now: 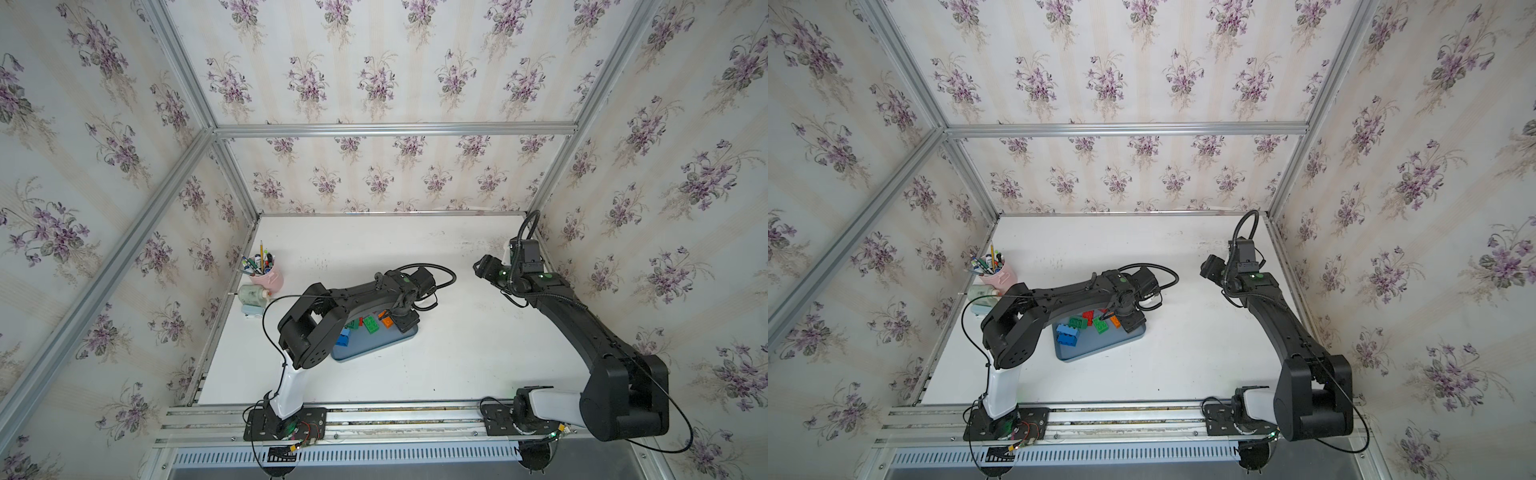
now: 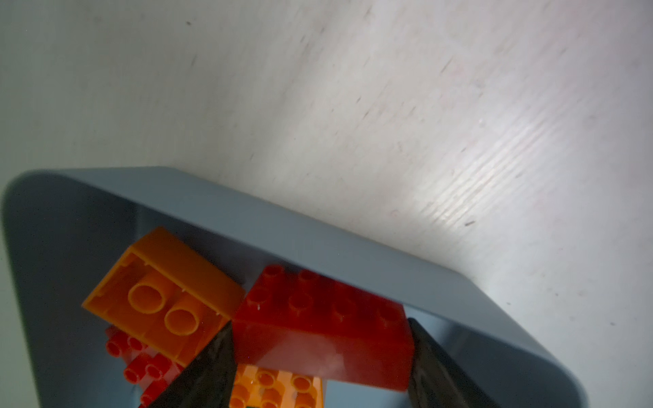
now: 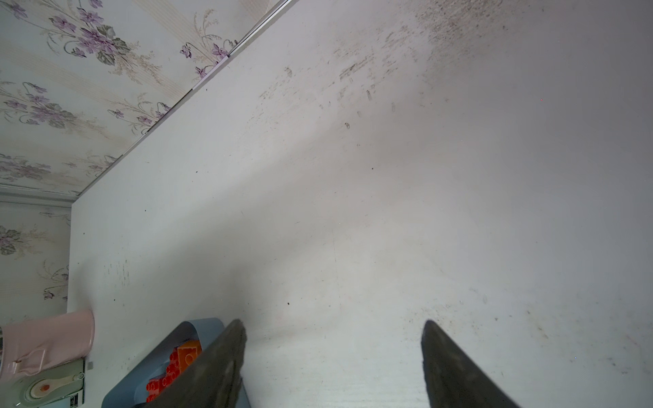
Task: Assemble a rectangle with lego
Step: Adjust the lego brick at the center of the board.
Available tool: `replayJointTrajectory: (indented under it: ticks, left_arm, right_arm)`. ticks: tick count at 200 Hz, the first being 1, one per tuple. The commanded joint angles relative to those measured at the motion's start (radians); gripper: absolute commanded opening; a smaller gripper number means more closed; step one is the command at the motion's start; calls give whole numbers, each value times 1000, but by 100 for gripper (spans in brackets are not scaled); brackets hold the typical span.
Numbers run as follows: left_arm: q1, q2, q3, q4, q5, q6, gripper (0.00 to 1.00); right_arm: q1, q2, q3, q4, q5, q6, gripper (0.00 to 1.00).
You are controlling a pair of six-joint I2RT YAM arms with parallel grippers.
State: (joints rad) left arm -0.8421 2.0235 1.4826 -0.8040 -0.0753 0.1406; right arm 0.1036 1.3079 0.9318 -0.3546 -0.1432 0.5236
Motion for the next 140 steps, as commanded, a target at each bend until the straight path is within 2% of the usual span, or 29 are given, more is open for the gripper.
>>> replayJointTrajectory:
  ticks: [1,77,116,140]
  left_arm:
    - [0,-2,-6,12,6,-2,69]
    - [0,-89,-62,37,-36,-16,62]
    - [1,-235,-130,94,-71,-25,62]
    - [0,-381,-215,210,-81,-44,62]
  right_arm:
    - [-1,-2,-1,12,-1,6,78]
    - [-1,-12,14,-2,6,6,78]
    - [-1,-12,29,-4,-23,6,78]
    - [-1,-11,44,2,-106,0,79]
